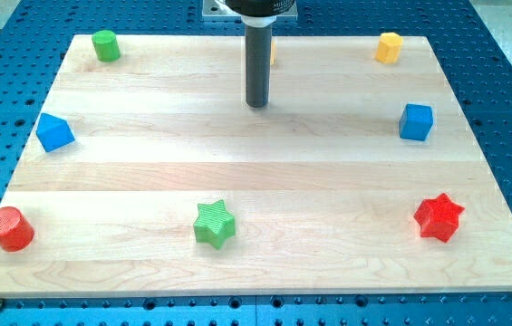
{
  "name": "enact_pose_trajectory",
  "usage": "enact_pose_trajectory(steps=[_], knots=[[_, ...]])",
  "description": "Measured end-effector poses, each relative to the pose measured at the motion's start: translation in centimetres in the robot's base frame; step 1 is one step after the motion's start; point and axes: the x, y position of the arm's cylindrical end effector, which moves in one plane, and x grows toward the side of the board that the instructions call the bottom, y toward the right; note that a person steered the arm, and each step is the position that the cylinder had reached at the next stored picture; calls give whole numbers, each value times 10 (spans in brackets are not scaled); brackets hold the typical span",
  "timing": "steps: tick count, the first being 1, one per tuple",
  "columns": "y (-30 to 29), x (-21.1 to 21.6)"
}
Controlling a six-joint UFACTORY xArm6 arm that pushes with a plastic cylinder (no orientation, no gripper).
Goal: Slide the yellow hexagon diagonal to the blue cube
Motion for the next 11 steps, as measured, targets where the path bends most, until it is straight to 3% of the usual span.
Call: enact_pose_trajectory(steps=[5, 6, 7, 8, 9, 10, 11], knots=[[8, 19], [71, 25], [166, 13], [211, -46], [256, -75], [253, -107], [239, -109]])
